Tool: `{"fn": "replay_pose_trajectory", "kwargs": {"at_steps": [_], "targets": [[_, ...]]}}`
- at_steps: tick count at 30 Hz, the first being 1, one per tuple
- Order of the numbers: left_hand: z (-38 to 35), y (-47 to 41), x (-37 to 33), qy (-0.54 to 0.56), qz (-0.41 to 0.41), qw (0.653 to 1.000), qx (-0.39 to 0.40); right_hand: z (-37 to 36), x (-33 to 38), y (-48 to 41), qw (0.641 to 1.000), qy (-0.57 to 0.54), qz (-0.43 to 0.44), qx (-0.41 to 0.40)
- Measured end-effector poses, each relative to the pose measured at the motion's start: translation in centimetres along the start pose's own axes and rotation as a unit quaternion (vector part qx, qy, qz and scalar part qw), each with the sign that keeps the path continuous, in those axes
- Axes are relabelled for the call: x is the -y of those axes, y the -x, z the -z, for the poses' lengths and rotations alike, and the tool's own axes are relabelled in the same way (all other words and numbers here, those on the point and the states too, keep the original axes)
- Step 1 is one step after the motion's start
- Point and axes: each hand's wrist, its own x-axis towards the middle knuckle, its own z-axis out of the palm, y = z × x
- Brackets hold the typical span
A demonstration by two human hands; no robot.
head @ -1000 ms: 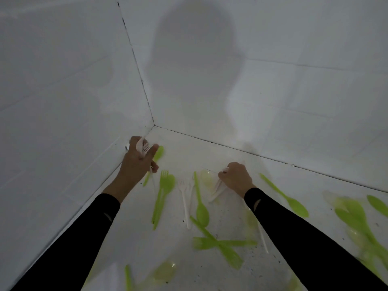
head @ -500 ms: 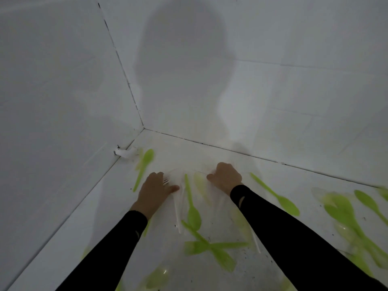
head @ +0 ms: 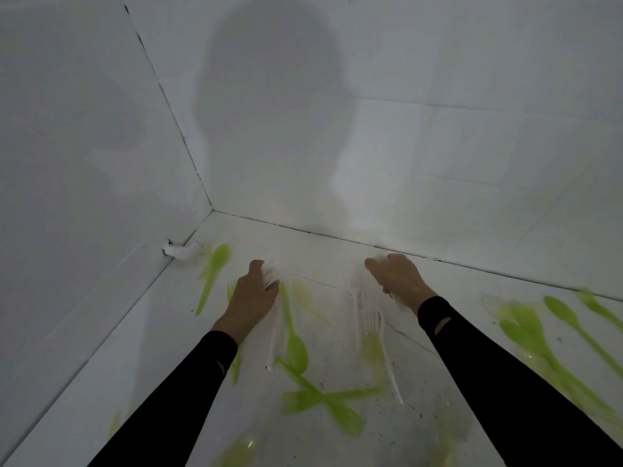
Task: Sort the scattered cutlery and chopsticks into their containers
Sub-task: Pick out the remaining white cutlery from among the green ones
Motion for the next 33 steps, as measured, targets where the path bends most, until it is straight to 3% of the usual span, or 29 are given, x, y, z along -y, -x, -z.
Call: {"fn": "replay_pose_trajectory", "kwargs": {"at_steps": [6, 13, 23, 28, 33], "targets": [[-2.1, -0.9, -0.6, -0.056, 0.012, 0.998, 0.039, -2.9, -3.4, 2.0, 0.980, 0.192, 0.016, 0.041], [-2.3, -0.7, -1.4, -0.018, 0.025, 0.999, 0.035, -4.3, -3.6, 2.6, 0.983, 0.174, 0.038, 0.043], [-2.6, -0.1, -2.0, -0.018, 0.032, 0.996, 0.081, 0.0, -3.5, 3.0, 0.999, 0.019, 0.028, 0.025], [-2.9, -0.1, -2.7, -0.076, 0.017, 0.993, 0.089, 3.9, -3.0, 4.8, 0.989, -0.118, 0.020, 0.088], [-2.2, 1.1, -2.8, -0.001, 0.027, 0.999, 0.032, 6.5, -2.9, 7.8, 0.978, -0.167, 0.044, 0.115]]}}
